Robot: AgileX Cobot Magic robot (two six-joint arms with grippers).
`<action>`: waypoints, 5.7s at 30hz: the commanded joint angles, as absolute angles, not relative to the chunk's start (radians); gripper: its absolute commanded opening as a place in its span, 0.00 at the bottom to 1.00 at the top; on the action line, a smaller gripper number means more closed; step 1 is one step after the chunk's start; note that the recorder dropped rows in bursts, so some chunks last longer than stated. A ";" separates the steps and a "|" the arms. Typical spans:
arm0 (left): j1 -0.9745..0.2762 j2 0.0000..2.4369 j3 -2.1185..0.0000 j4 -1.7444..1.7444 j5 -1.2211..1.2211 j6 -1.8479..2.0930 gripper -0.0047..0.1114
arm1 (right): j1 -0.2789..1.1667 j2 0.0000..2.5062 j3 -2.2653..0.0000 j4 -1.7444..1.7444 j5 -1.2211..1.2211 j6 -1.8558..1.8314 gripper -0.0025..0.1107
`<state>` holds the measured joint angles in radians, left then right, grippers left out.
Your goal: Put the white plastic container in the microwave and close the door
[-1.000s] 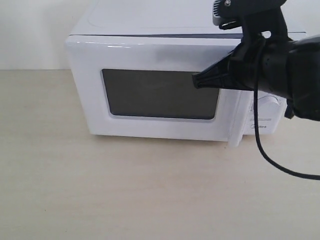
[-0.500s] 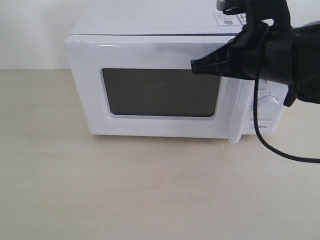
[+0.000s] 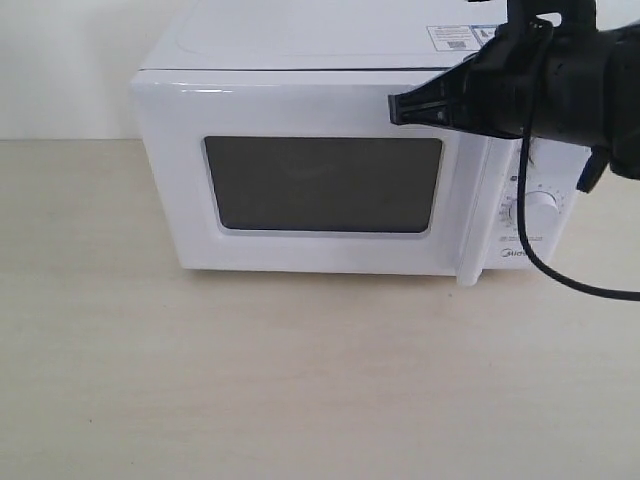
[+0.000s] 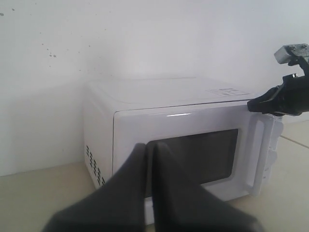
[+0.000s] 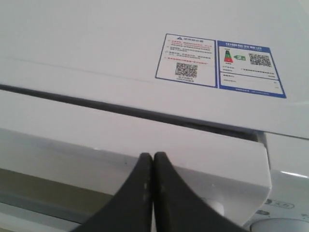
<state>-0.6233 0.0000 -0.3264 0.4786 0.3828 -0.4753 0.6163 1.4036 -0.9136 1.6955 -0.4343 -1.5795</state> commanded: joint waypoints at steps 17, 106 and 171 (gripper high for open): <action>-0.626 0.000 -0.321 0.498 0.381 -0.478 0.08 | 0.917 1.173 -0.800 1.743 -0.641 -1.631 0.02; -0.626 0.000 -0.321 0.498 0.385 -0.478 0.08 | 0.179 0.092 -0.163 0.138 0.342 -0.051 0.02; -0.626 0.000 -0.321 0.498 0.394 -0.478 0.08 | 0.068 0.000 0.000 0.000 0.347 0.029 0.02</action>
<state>-0.6233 0.0000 -0.3264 0.4968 0.3884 -0.4753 0.0700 0.0045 -0.0038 0.0066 0.3612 0.0296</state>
